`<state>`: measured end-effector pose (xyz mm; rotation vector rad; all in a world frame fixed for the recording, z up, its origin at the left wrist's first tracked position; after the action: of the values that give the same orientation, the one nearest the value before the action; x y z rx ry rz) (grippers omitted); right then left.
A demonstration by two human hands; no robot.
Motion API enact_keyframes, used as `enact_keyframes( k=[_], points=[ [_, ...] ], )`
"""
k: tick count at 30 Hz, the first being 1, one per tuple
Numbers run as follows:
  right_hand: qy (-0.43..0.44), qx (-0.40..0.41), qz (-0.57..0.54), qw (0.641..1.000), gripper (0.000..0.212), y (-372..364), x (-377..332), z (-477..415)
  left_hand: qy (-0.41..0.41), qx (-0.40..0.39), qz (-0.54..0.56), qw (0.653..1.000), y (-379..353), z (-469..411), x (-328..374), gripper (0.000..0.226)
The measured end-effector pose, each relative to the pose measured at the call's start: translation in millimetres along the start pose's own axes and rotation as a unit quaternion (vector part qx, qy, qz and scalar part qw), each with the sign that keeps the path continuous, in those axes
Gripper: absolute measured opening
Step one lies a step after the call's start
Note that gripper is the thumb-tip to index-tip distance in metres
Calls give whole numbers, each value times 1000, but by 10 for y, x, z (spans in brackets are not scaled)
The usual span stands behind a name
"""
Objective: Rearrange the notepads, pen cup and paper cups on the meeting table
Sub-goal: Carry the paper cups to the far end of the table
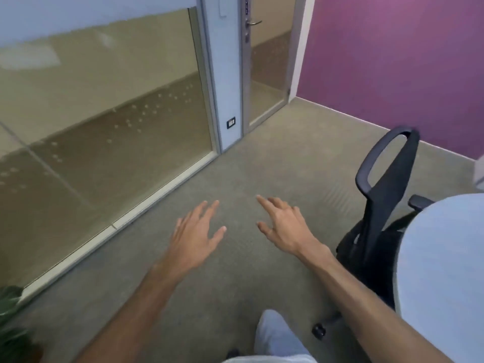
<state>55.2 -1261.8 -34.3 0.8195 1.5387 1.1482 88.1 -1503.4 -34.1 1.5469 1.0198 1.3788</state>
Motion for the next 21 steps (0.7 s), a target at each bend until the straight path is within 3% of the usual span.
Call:
enact_keyframes(
  k=[8,21],
  points=[
    [-41,30,8,999,67,112,724,-1462,-52,-10,16,998,-314,-1937,197,73],
    [-138,64,-2,988,63,808,2394,-3535,-161,-31,40,986,-587,-4958,1259,68]
  ],
)
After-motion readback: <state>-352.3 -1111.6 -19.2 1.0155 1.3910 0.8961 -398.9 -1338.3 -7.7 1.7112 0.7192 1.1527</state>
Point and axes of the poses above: each hand's wrist, its own z-axis away from the middle knuckle, its own y-axis out of the back of the hand, x = y × z, the point moved 1 cm from there along -z, towards the middle knuckle, and after that the axes turned 7 degrees about x, right-handed, at the moved point
